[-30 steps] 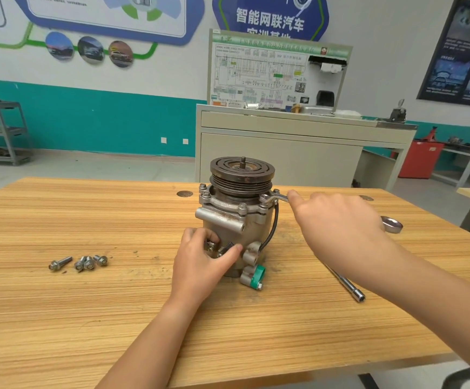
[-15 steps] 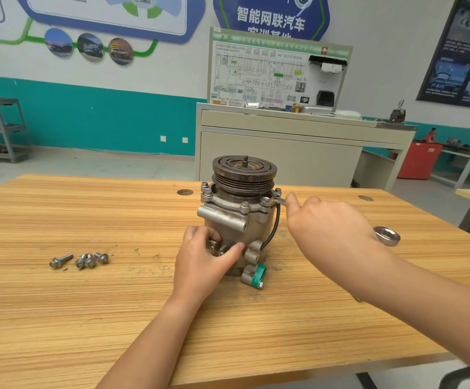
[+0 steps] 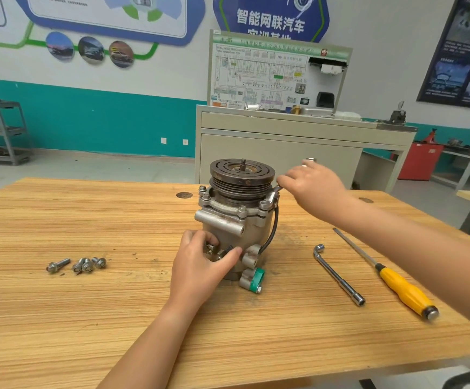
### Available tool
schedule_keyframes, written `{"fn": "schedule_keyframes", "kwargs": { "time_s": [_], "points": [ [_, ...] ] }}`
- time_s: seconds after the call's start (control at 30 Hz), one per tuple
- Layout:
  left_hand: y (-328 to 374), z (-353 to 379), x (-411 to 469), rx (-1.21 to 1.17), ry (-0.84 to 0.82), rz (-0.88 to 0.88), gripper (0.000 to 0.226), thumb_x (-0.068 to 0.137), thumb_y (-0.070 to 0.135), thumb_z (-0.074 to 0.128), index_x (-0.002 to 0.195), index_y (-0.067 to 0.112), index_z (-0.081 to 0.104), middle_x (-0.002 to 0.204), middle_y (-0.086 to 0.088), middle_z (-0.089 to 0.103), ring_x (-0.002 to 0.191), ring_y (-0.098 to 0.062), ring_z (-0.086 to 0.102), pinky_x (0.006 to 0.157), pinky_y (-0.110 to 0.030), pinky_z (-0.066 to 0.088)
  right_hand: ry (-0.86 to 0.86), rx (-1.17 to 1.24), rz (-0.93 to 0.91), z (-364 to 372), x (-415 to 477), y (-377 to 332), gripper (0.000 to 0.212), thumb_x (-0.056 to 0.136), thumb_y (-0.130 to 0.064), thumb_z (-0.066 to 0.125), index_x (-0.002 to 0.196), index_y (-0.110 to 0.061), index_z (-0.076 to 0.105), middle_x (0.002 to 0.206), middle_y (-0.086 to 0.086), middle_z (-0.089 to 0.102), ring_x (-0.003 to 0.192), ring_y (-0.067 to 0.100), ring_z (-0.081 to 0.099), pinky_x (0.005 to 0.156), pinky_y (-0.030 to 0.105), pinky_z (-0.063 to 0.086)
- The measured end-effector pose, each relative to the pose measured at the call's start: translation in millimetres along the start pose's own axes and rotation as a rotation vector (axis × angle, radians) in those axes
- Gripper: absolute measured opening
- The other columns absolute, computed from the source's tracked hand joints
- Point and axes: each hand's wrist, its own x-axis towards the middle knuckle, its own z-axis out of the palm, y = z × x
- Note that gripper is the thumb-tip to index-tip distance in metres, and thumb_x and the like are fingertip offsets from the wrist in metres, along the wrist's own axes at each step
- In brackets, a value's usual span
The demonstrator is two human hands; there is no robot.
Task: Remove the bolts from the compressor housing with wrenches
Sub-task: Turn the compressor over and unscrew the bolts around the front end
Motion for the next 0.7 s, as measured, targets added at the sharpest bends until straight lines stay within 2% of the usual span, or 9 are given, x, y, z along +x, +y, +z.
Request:
{"fn": "schedule_keyframes", "kwargs": {
  "time_s": [0.07,0.1,0.13,0.23,0.3,0.37,0.53,0.63,0.7],
  "points": [
    [0,0,0,0.008,-0.006,0.003,0.033,0.058,0.052,0.068,0.071,0.029,0.048,0.087,0.010,0.050,0.086,0.010,0.045,0.064,-0.001,0.032,0.178,0.102,-0.004,8,4,-4,0.028,0.074,0.014,0.063,0.100,0.003,0.065,0.092,0.019,0.069,0.085,0.031,0.067,0.081,0.041,0.053],
    [0,0,-1,0.010,-0.008,0.004,0.033,0.058,0.052,0.067,0.071,0.029,0.048,0.087,0.010,0.050,0.086,0.011,0.045,0.064,0.000,0.031,0.214,0.147,0.001,10,4,-6,0.026,0.067,0.016,0.068,0.090,0.005,0.068,0.083,0.019,0.070,0.075,0.032,0.068,0.070,0.040,0.056],
    [0,-1,-1,0.010,-0.011,0.006,0.033,0.058,0.052,0.067,0.071,0.029,0.048,0.088,0.010,0.050,0.086,0.011,0.045,0.063,0.000,0.031,0.208,0.186,0.008,12,2,-6,0.024,0.067,0.015,0.068,0.089,0.005,0.068,0.080,0.019,0.070,0.071,0.033,0.068,0.066,0.040,0.056],
    [0,-1,-1,0.005,-0.013,0.004,0.033,0.058,0.053,0.067,0.072,0.029,0.048,0.088,0.011,0.050,0.085,0.009,0.046,0.063,0.000,0.031,0.266,0.371,0.158,11,-14,-6,0.025,0.086,0.002,0.057,0.110,0.004,0.062,0.082,0.018,0.069,0.071,0.035,0.066,0.064,0.043,0.054],
    [0,0,0,0.006,-0.010,0.004,0.033,0.059,0.051,0.069,0.072,0.028,0.049,0.088,0.010,0.050,0.082,0.004,0.049,0.064,-0.001,0.032,0.358,0.539,0.350,0,-31,-5,0.029,0.094,-0.007,0.049,0.121,0.001,0.055,0.075,0.012,0.063,0.062,0.029,0.060,0.053,0.037,0.048],
    [-1,0,0,0.011,-0.009,0.006,0.033,0.060,0.050,0.070,0.072,0.029,0.048,0.088,0.010,0.050,0.081,0.002,0.049,0.064,-0.002,0.033,0.381,0.597,0.434,-16,-48,-8,0.035,0.096,-0.013,0.043,0.130,-0.004,0.046,0.071,0.005,0.054,0.058,0.025,0.050,0.050,0.032,0.038],
    [-1,0,-1,0.009,-0.002,0.003,0.033,0.058,0.052,0.068,0.071,0.029,0.048,0.087,0.010,0.050,0.081,0.003,0.049,0.065,-0.002,0.033,-0.053,0.263,0.409,-53,-79,-28,0.053,0.095,-0.015,0.037,0.143,-0.026,0.018,0.063,-0.003,0.038,0.059,0.022,0.042,0.042,0.029,0.023],
    [-1,1,0,0.009,0.004,0.000,0.033,0.059,0.051,0.069,0.071,0.029,0.048,0.087,0.009,0.050,0.081,0.004,0.048,0.066,-0.001,0.033,-0.147,0.144,0.352,-69,-79,-42,0.065,0.089,-0.006,0.038,0.145,-0.024,0.010,0.062,-0.004,0.026,0.054,0.018,0.031,0.040,0.027,0.016],
    [-2,1,0,0.008,0.004,-0.001,0.033,0.060,0.049,0.071,0.071,0.028,0.048,0.087,0.008,0.050,0.084,0.006,0.048,0.065,-0.001,0.032,-0.190,0.105,0.311,-74,-73,-47,0.067,0.087,-0.002,0.037,0.146,-0.021,0.010,0.063,-0.003,0.023,0.058,0.019,0.033,0.040,0.028,0.015]
  ]
}}
